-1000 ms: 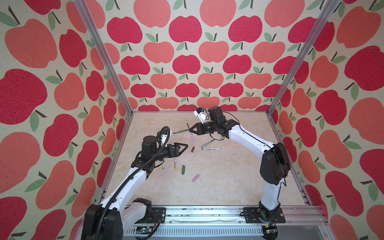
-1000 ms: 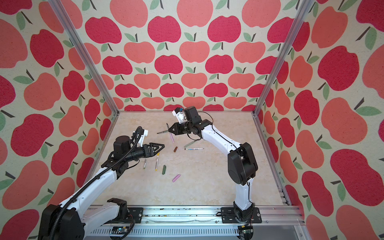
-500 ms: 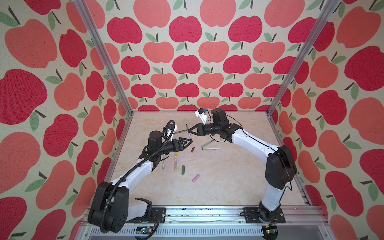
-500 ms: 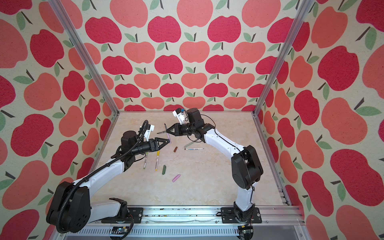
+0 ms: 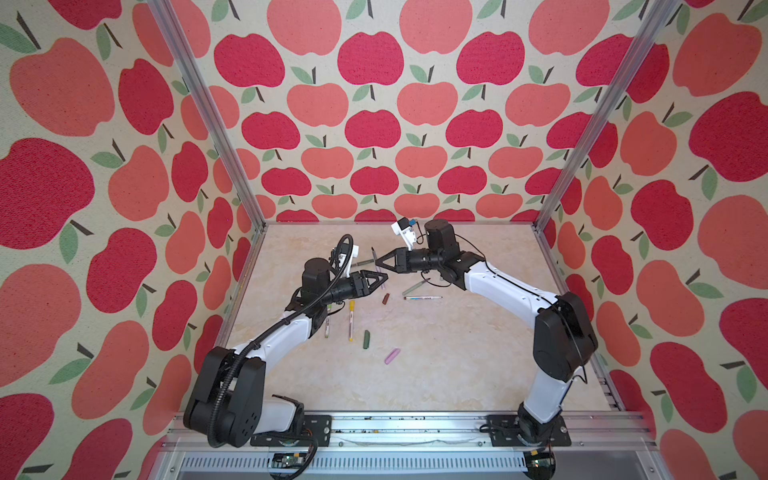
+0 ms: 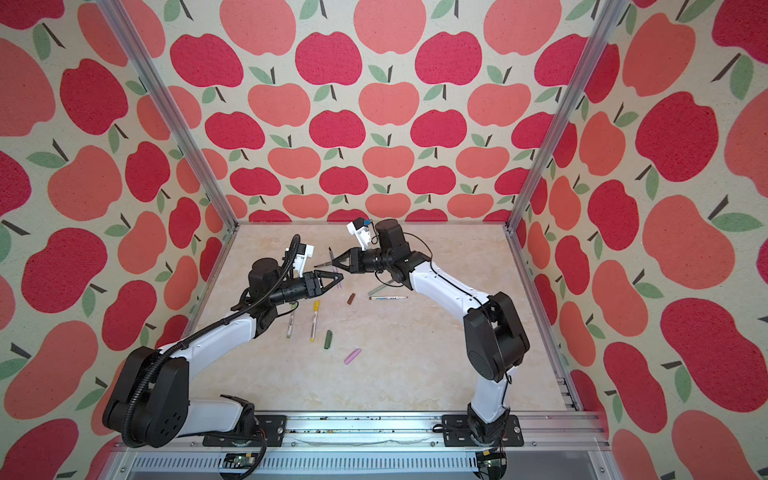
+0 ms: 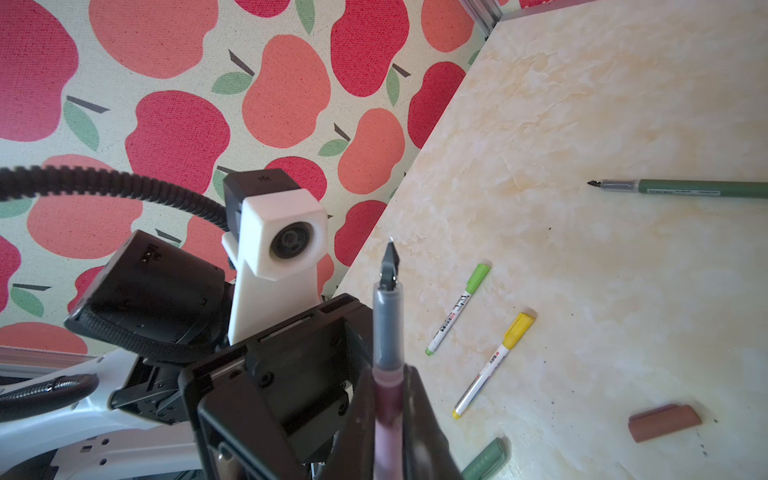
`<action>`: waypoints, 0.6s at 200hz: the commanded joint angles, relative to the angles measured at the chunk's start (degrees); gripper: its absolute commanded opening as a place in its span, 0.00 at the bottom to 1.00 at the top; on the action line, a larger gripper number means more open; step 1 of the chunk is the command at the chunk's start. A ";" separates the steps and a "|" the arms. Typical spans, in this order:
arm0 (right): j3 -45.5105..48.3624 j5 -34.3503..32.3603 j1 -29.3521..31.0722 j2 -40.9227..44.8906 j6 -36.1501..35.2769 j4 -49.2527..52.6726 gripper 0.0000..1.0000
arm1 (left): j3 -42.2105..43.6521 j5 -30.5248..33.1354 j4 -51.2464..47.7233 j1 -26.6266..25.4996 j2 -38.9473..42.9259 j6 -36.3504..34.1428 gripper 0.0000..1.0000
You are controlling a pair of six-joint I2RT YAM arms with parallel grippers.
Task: Insert the pens into the pen caps
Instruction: 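Close the left gripper on the pink pen barrel beside the right gripper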
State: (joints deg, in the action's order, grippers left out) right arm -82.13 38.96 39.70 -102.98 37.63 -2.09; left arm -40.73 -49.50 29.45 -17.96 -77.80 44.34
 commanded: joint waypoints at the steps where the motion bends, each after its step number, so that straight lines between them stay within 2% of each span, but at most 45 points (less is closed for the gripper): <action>1: 0.99 0.28 0.20 2.60 1.01 -1.77 0.06 | -1.46 -0.31 2.17 -0.33 -0.33 0.31 0.47; 120: 1.22 -0.28 0.64 2.76 1.16 -1.91 0.06 | -1.54 -0.07 3.38 -0.50 -2.17 1.01 0.22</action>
State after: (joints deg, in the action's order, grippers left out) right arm -81.60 38.57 39.75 -102.32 38.02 -3.01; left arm -40.77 -49.43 30.98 -18.15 -78.98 45.56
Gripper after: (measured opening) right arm 0.125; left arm 0.240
